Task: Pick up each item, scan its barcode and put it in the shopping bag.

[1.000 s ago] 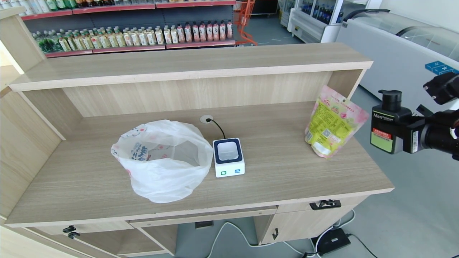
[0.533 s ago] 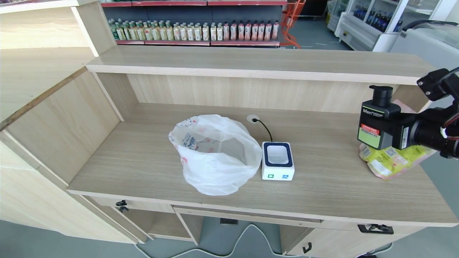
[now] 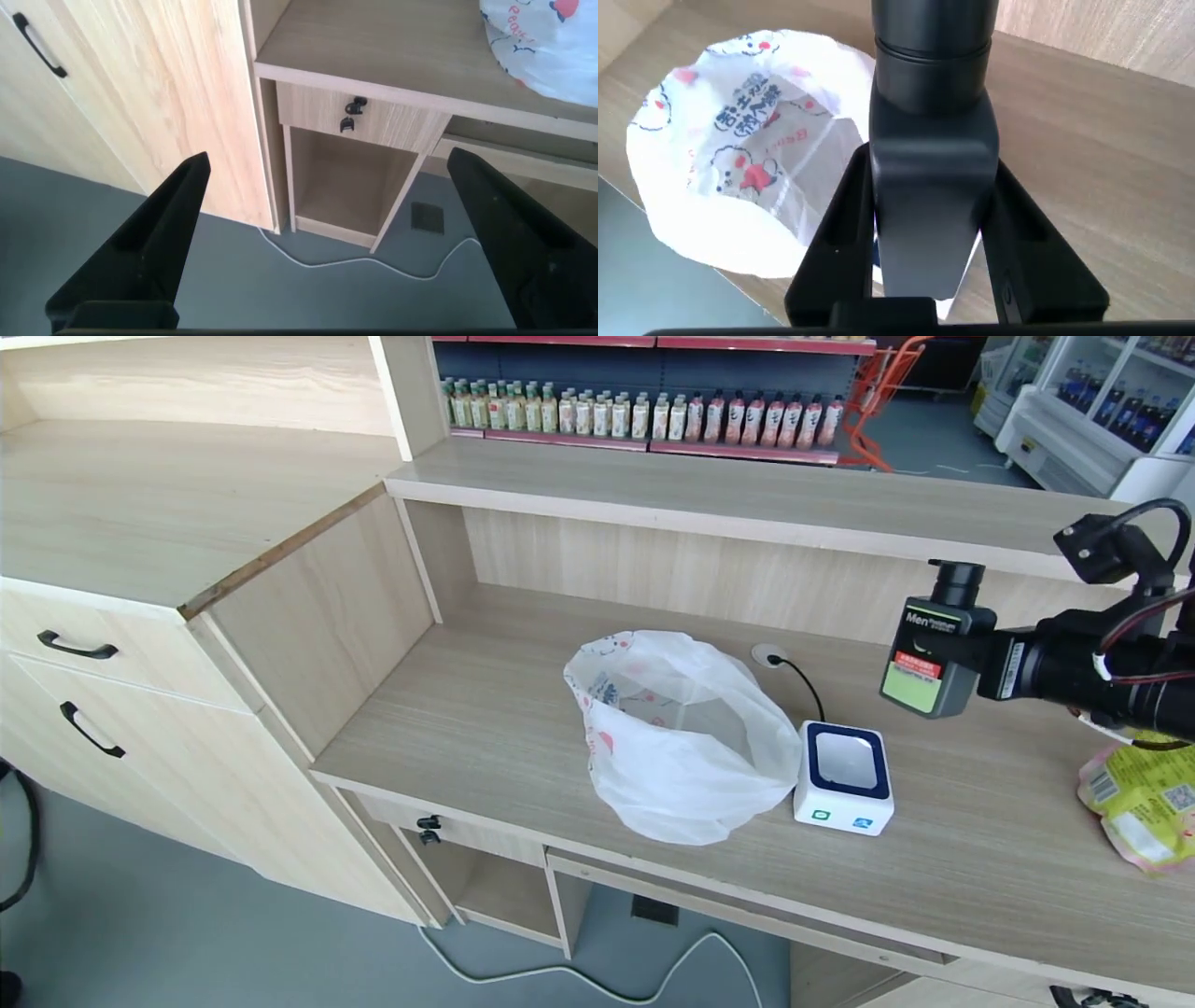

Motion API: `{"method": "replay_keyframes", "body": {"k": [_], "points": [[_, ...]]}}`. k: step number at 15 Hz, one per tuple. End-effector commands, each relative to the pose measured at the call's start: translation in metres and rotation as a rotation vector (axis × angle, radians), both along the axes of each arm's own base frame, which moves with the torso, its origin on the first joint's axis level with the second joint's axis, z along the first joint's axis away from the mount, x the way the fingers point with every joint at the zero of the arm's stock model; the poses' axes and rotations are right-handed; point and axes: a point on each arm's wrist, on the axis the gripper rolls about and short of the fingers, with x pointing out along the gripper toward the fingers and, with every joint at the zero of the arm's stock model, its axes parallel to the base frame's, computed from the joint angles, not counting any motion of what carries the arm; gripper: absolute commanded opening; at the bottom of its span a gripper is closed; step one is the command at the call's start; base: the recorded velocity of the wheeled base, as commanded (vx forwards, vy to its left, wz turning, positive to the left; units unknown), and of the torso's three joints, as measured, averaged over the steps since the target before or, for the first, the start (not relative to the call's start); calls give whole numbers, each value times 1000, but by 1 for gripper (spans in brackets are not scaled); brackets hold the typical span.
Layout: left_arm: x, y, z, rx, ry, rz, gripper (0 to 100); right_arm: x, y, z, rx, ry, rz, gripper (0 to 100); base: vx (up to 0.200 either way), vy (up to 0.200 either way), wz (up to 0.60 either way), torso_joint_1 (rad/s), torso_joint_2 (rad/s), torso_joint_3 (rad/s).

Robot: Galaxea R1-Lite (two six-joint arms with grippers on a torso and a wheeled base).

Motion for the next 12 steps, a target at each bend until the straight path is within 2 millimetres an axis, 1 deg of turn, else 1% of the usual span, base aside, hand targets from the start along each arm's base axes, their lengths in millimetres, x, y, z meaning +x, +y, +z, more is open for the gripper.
{"method": "replay_keyframes", "body": {"k": [1,3,5,7,10,12], "points": [[0,0,0,0,0,1,100,18,2,-5,56,34,56,0,0,0,0,0,0,0],[0,0,0,0,0,1,100,23,3,-10,142,83,172,0,0,0,0,0,0,0],[0,0,0,0,0,1,100,26,-2,-15,200,121,232,0,0,0,0,0,0,0],[0,0,0,0,0,1,100,40,-14,-32,237,170,303,0,0,0,0,0,0,0],[0,0,0,0,0,1,100,64,-27,-59,257,204,294,0,0,0,0,0,0,0],[0,0,0,0,0,1,100,69,-29,-70,270,227,294,0,0,0,0,0,0,0]]}}
